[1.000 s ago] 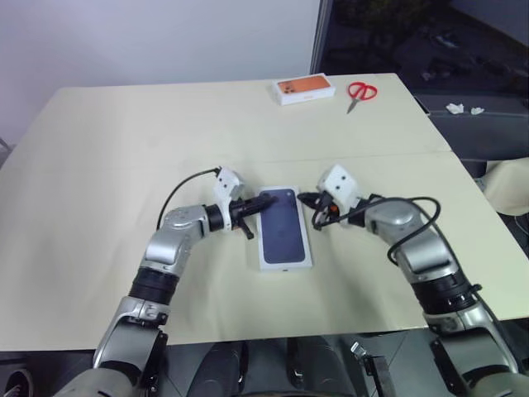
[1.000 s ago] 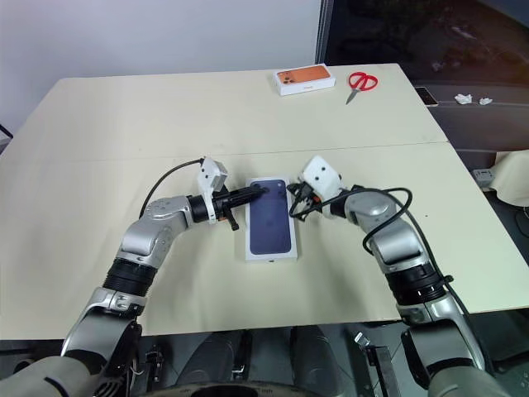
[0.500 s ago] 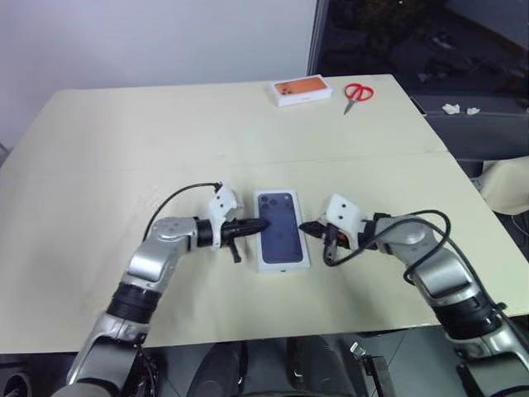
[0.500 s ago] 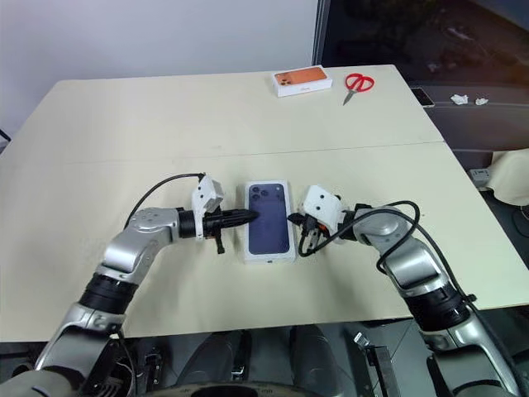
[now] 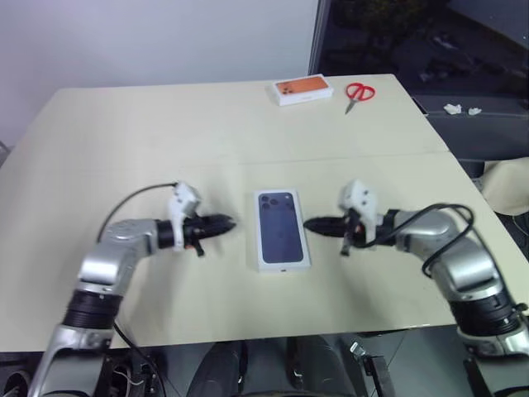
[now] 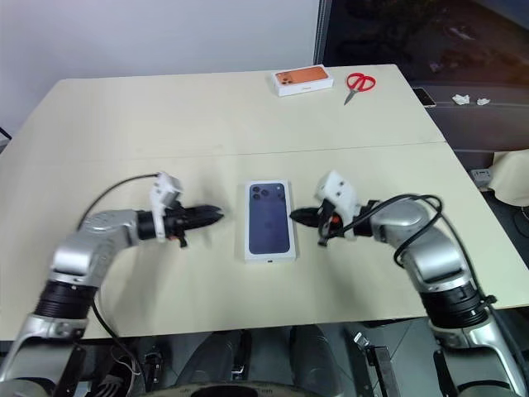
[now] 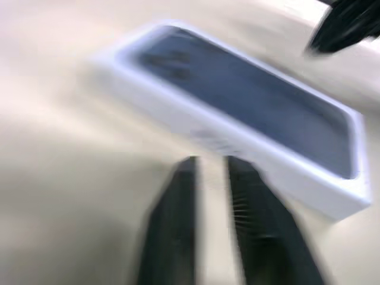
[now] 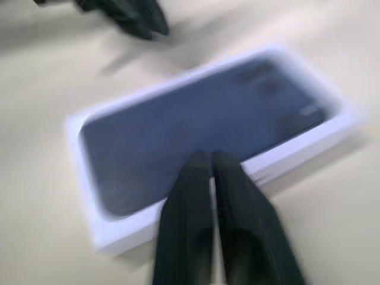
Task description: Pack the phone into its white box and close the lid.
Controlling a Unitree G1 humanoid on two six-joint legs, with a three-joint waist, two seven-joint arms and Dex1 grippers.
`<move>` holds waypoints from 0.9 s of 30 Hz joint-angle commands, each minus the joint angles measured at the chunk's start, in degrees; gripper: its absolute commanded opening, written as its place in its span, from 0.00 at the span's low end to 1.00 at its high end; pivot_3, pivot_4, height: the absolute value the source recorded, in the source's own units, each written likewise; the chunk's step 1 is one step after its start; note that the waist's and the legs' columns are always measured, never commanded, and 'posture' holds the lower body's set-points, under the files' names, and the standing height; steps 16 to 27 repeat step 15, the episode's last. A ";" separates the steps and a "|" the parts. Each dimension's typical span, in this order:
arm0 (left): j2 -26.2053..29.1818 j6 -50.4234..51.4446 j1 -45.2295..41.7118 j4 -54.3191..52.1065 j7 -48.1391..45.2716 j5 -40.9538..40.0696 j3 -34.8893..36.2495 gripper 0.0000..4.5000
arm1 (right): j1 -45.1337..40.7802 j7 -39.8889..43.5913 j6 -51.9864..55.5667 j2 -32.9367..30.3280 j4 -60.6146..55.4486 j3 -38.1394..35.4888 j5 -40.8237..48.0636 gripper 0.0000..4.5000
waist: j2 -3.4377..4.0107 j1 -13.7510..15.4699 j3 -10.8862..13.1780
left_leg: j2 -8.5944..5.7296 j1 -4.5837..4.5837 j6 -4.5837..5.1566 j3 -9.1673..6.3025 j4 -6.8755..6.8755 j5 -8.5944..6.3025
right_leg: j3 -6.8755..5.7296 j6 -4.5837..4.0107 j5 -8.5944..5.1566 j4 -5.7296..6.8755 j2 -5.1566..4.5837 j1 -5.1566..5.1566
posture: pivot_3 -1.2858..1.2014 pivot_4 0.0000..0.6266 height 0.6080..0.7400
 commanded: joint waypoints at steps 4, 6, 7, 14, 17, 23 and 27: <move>6.91 -1.06 -0.97 0.53 -4.35 -2.99 6.79 0.97 | -0.59 3.25 -3.95 -3.38 2.61 -3.99 1.66 0.77 | -0.01 0.02 0.01 | -0.07 -0.03 0.05 0.06 0.03 -0.03 | 0.03 0.00 0.00 -0.03 -0.07 0.00 | 0.52 0.24 1.00; 9.56 -2.91 -0.28 2.56 -5.53 -2.21 8.50 1.00 | -1.24 5.26 -4.88 -5.10 3.90 -5.31 2.55 0.99 | -0.01 -0.07 0.01 | -0.07 -0.03 0.05 0.05 0.04 -0.03 | 0.03 0.00 0.00 -0.01 -0.08 0.00 | 0.52 0.24 1.00; 10.64 -4.19 0.31 3.41 -6.15 -1.60 8.95 1.00 | -1.41 6.19 -5.27 -5.86 4.33 -5.72 2.90 0.99 | 0.00 -0.12 0.01 | -0.06 -0.03 0.05 0.05 0.03 -0.03 | 0.02 -0.01 0.00 -0.01 -0.07 -0.01 | 0.52 0.24 1.00; 14.61 -8.90 5.63 4.44 -8.93 -0.82 10.95 1.00 | -2.09 10.80 -5.52 -9.27 6.89 -6.64 4.22 0.99 | 0.02 -0.27 0.02 | -0.02 -0.02 0.05 0.06 -0.04 -0.03 | 0.04 -0.01 0.00 -0.01 -0.07 -0.04 | 0.52 0.24 1.00; 14.68 -10.24 6.05 5.15 -8.71 -0.35 11.41 1.00 | -2.19 11.01 -5.37 -9.30 7.16 -6.99 4.63 0.99 | 0.02 -0.27 0.02 | -0.02 -0.02 0.05 0.06 -0.04 -0.03 | 0.04 -0.01 0.00 -0.01 -0.08 -0.04 | 0.52 0.24 1.00; 14.68 -10.24 6.05 5.15 -8.71 -0.35 11.41 1.00 | -2.19 11.01 -5.37 -9.30 7.16 -6.99 4.63 0.99 | 0.02 -0.27 0.02 | -0.02 -0.02 0.05 0.06 -0.04 -0.03 | 0.04 -0.01 0.00 -0.01 -0.08 -0.04 | 0.52 0.24 1.00; 14.68 -10.24 6.05 5.15 -8.71 -0.35 11.41 1.00 | -2.19 11.01 -5.37 -9.30 7.16 -6.99 4.63 0.99 | 0.02 -0.27 0.02 | -0.02 -0.02 0.05 0.06 -0.04 -0.03 | 0.04 -0.01 0.00 -0.01 -0.08 -0.04 | 0.52 0.24 1.00</move>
